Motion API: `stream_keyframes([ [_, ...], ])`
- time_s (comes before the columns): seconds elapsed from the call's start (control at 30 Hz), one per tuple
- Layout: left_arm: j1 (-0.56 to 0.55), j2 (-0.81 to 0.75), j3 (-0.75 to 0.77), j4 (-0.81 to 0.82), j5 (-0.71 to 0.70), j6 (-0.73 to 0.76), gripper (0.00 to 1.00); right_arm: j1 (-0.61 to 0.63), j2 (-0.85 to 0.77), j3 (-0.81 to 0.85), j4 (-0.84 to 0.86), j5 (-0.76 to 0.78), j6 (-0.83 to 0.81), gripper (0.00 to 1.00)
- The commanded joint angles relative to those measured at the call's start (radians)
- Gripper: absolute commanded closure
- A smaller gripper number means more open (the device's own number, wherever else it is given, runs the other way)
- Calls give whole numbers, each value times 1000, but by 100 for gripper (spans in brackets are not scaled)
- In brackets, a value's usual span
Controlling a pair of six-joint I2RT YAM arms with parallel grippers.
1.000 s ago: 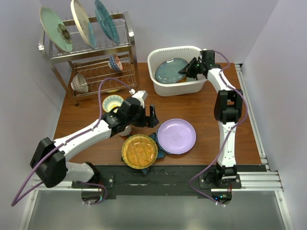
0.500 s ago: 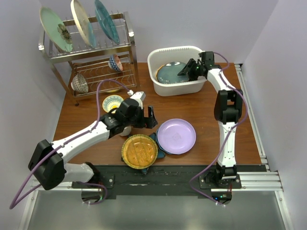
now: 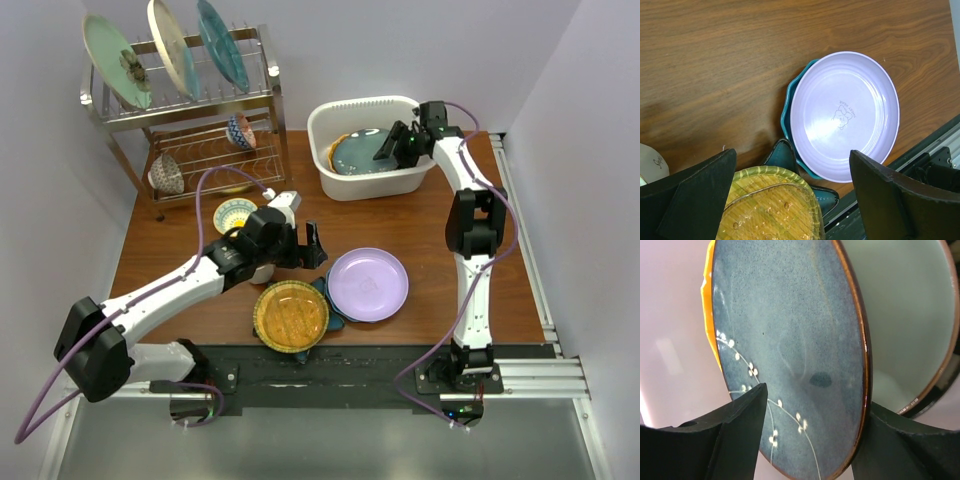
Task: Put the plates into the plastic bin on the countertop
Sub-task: Place the plate in the plastic bin, then pick up the plate at the center of the board.
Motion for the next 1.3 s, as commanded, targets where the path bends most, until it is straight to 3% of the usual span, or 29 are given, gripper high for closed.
stream_keyframes([
  [0.0,9,-24,3,19,5,3,0,-2,-44,93,-106,86,-81,36],
  [0.4,7,-40,6,9,8,3,0,0,-50,86,-198,180,-151,31],
  [0.67,7,-47,8,5,13,-1,0,-2,-151,43,-180,219,-171,30],
  [1.27,7,-96,-37,31,37,-21,0,1,-364,-32,-95,158,-132,29],
])
